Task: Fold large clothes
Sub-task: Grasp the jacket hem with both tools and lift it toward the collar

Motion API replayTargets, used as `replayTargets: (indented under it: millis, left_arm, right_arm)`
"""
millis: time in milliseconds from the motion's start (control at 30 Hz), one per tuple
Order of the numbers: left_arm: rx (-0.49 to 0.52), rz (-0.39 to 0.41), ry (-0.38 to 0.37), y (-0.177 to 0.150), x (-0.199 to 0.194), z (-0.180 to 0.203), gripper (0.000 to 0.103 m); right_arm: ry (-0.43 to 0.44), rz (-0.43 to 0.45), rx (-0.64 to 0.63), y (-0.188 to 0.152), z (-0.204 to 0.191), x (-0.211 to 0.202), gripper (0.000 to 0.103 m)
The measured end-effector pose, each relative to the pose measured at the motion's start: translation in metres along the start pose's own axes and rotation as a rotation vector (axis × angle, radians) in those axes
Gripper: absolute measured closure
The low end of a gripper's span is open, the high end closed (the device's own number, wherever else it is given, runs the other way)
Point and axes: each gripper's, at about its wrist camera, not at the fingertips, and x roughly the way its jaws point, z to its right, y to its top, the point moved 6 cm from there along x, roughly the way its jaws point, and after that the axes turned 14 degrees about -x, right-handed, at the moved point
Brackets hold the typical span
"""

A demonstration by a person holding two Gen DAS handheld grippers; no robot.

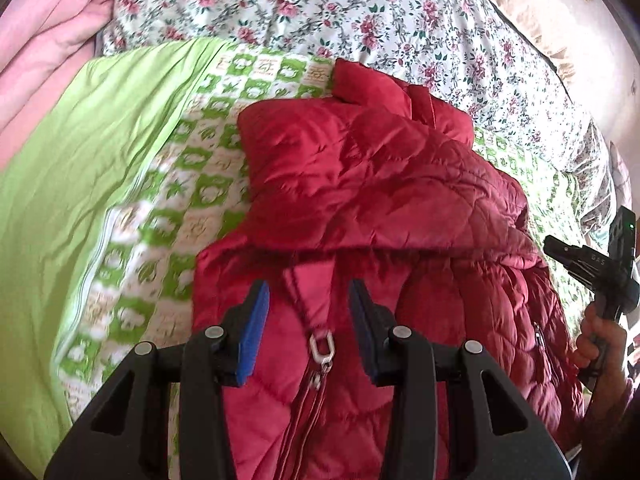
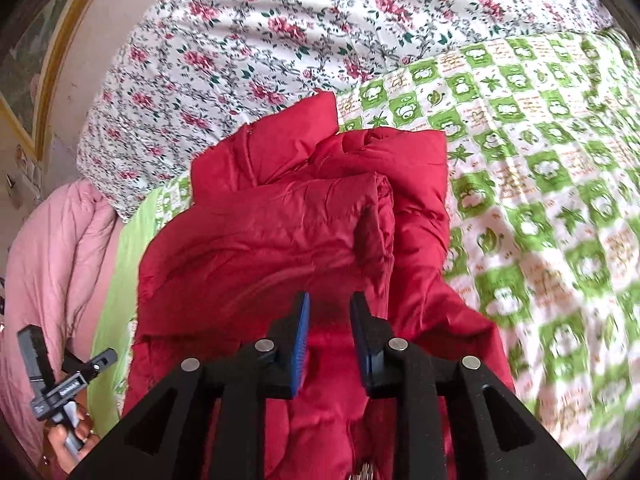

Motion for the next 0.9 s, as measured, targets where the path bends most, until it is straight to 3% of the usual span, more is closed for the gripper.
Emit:
replayTargets:
  millis: [67, 167, 267, 667, 900]
  left_arm:
    - [-0.007, -0.011, -0.004, -0.006, -0.004, -0.008, 0.063]
    - [-0.024, -0.025, -0.004, -0.018, -0.012, -0.021, 0.051]
    - [-0.049, -0.039, -0.018, -0.03, -0.021, -0.034, 0.047]
    - [-0.106, -0.128, -0.067, -0.082, -0.05, -0.08, 0.047]
    - [-0.118, -0.21, -0.094, -0.109, -0.05, -0.092, 0.047]
  right_arm:
    - [-0.005, -0.001, -0.001, -0.005, -0.003, -0.011, 0.077]
    - [0.008, -0.005, 0.007, -0.017, -0.008, -0.03, 0.059]
    - [0.012, -0.004, -0.007, -0.034, -0.011, -0.055, 0.051]
    - [-0.031, -0.107, 0.029, -0.115, 0.014, -0.116, 0.045]
    - [-0.047, -0.129, 0.1, -0.145, 0.028, -0.137, 0.042]
